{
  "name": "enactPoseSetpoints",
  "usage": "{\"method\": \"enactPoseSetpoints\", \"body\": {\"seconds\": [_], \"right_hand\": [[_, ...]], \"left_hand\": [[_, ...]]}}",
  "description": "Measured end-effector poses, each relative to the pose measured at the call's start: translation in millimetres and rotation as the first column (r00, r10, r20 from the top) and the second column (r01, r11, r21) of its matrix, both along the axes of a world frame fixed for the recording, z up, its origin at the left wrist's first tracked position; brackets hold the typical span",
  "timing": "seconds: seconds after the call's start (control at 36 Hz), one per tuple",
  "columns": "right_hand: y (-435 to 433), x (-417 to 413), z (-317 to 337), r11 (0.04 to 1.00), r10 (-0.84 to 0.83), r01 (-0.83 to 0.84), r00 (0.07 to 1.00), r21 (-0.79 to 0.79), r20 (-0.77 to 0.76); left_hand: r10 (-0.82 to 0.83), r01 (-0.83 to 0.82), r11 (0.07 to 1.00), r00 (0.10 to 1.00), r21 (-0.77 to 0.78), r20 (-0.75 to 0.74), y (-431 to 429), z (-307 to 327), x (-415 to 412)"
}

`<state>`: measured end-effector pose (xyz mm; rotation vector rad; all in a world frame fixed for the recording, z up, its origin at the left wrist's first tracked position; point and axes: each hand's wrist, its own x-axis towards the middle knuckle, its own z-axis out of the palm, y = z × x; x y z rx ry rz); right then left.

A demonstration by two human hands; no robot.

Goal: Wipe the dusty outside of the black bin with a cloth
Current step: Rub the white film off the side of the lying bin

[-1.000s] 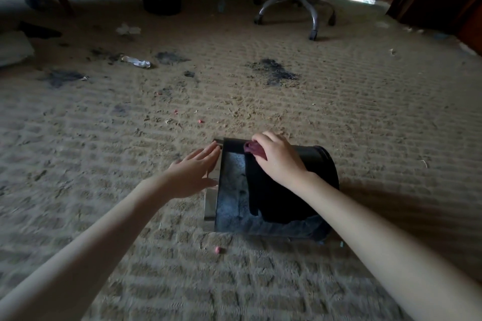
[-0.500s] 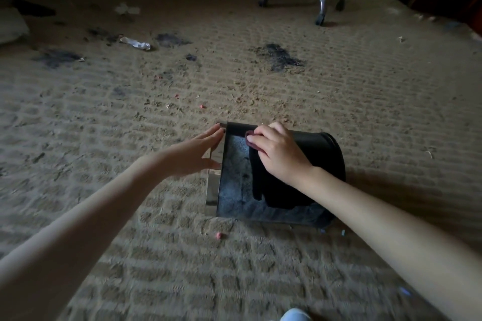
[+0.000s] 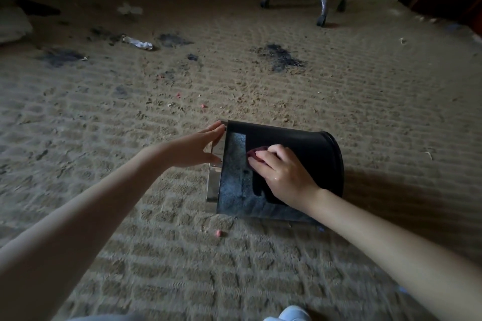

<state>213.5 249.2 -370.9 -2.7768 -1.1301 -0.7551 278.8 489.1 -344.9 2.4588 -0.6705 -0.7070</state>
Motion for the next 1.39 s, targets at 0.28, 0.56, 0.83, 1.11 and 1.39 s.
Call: {"method": "enactPoseSetpoints", "body": {"seconds": [0.28,0.56,0.83,1.11,1.39], "right_hand": [[-10,-18,-2,0.985,0.072,-0.071,0.997,-0.155,-0.001],[19,65,70,0.956,-0.166,0.246,0.904,0.161,-0.395],[26,53,41,0.970,-0.106,0.195,0.874,0.144,-0.474],[20,-11,37,0.998,0.049,-0.062,0.911,-0.018,-0.410],[17,64,70,0.937,-0.083,0.271,0.786,0.221,-0.612]], "left_hand": [[-0.005,0.005,1.000,1.000,0.021,0.002,-2,7,15],[0.012,-0.012,1.000,1.000,-0.026,0.014,-3,2,9],[0.033,-0.031,0.998,0.999,-0.063,0.025,2,-3,8],[0.073,-0.070,0.995,0.997,-0.076,0.033,-1,1,1],[0.090,-0.091,0.984,0.996,-0.153,-0.015,3,-7,0]]}}
